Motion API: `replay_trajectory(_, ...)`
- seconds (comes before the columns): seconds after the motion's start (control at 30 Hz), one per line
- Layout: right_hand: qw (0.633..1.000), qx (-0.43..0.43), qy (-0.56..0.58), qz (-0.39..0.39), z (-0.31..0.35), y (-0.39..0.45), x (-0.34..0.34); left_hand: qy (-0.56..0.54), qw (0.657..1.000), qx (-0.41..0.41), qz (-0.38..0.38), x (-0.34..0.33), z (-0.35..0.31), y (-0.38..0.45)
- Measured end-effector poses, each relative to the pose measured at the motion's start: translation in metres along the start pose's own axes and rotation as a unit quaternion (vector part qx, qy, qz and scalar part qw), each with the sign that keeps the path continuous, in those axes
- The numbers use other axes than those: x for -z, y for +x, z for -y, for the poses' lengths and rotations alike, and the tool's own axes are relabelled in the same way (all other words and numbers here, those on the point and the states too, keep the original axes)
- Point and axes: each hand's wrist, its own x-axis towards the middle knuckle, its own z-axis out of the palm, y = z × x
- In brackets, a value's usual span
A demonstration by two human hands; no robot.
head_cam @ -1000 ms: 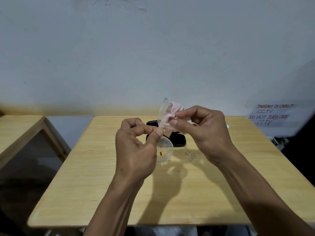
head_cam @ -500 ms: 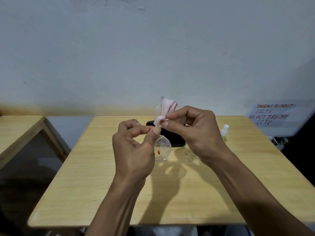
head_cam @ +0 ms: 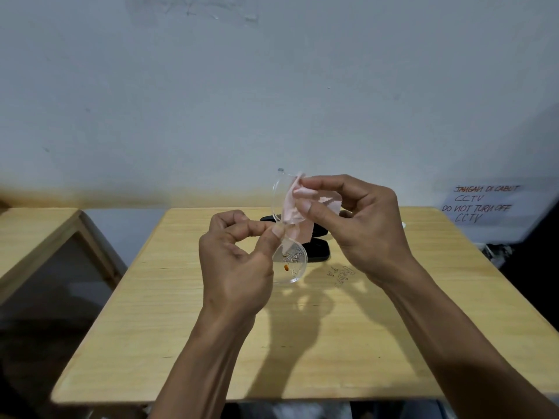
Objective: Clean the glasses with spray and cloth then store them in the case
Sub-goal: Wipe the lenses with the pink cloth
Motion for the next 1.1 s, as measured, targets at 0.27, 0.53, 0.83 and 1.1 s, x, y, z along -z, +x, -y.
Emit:
replay_trajectory(0.27, 0.991, 0.067, -0.09, -0.066, -0.007, 0.0, -0.007, -0.018, 1.0, 0.012, 0.0, -0.001, 0.004, 0.001)
replay_trajectory(0.53, 0.987, 0.09, -0.127, -0.04, -0.014, 0.001, -0.009, 0.009, 1.0, -0.007, 0.002, -0.003, 0.0, 0.0)
replay_trajectory(0.83, 0.919, 0.242, -0.307, -0.049, -0.026, -0.002, -0.005, 0.015, 1.0, -0.003, -0.003, -0.001, 0.002, 0.0)
replay_trajectory(1.1, 0.92, 0.255, -0.281, -0.093, -0.028, -0.004, -0.011, 0.023, 1.0, -0.018, 0.003, 0.0, 0.003, 0.002)
